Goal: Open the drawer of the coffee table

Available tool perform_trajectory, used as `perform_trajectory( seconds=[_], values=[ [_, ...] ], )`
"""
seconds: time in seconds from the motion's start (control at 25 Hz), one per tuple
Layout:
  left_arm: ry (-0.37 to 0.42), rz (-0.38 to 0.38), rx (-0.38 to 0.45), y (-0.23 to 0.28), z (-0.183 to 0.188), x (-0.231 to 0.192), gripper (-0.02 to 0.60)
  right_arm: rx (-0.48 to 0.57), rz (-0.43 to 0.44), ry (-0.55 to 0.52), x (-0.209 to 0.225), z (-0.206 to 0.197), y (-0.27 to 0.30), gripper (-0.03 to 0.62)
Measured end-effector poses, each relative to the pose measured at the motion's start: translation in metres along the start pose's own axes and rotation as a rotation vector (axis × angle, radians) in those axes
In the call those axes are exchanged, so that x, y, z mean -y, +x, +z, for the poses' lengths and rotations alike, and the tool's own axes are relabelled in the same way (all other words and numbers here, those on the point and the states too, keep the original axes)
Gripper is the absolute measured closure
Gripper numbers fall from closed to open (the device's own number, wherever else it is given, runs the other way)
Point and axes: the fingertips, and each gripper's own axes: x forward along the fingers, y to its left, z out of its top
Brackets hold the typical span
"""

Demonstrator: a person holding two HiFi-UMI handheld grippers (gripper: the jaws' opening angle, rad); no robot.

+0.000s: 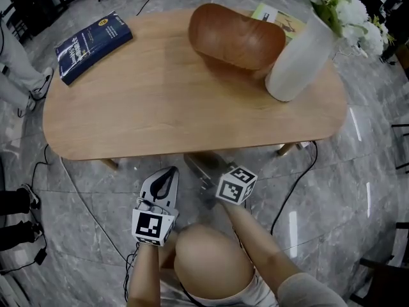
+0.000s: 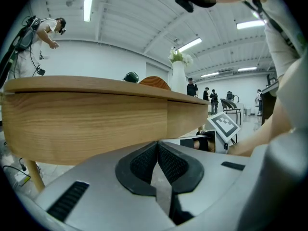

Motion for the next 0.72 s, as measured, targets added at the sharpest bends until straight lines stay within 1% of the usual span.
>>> perform_trajectory(
  seconds=[0.2,0.44,0.56,0.72],
  values=[
    [0.001,0.022,-0.009,-0.004,0.001,-0.005,0.573,-0.045,0.011,-0.05,-0.003,-0.005,-0.005,0.474],
    [0.005,0.032,0.017,-0.01,0.005,-0.007,0.572,-0.072,0.021,-0.066,-0.008,-0.012,-0.013,0.482],
    [0.011,0.041,0.016,-0.014,0.005,-0.007,0.573,-0.083,0.02,-0.069,-0.009,-0.014,-0.014,0.484],
    [0.029,0.053,0.016,-0.017,0.018,-0.008,0.574,-0.089,0.021,-0.066,-0.009,-0.014,-0.015,0.491]
  ],
)
